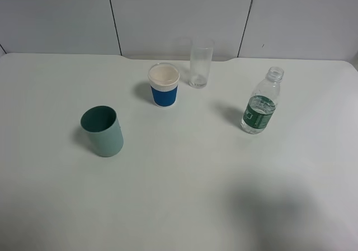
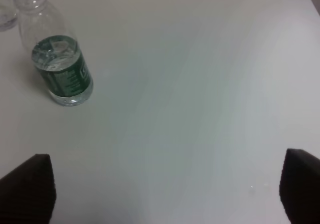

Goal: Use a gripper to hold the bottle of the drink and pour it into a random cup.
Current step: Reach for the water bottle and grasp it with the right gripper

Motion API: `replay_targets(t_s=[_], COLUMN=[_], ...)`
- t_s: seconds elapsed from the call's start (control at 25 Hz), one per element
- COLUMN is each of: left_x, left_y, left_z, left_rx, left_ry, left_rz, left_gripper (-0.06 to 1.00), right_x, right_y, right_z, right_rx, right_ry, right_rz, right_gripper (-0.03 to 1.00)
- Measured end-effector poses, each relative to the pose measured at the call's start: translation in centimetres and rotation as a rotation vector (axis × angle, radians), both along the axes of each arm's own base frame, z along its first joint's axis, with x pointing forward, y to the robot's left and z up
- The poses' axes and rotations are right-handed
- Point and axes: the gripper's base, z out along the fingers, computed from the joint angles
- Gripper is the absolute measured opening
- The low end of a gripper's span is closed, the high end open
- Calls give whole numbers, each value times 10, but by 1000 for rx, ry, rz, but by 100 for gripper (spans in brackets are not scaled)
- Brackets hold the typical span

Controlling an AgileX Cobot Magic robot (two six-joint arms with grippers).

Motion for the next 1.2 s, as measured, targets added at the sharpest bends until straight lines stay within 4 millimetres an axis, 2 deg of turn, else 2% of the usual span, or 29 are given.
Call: replay_targets(t_s=[0.4, 0.76, 1.2], left_x=[0, 0, 0], left_y=[0, 0, 0], left_z=[0, 0, 0], left_rx=[0, 0, 0], left_ry=[0, 0, 0], left_rz=[0, 0, 0], left_gripper=[99, 99, 99], right_x=[11, 22, 80], right_y=[0, 0, -1], right_z=[1, 24, 28], right_rx=[-8, -39, -43], right_ry=[63, -128, -60], right_rz=[11, 26, 43], right_gripper=[88, 88, 88])
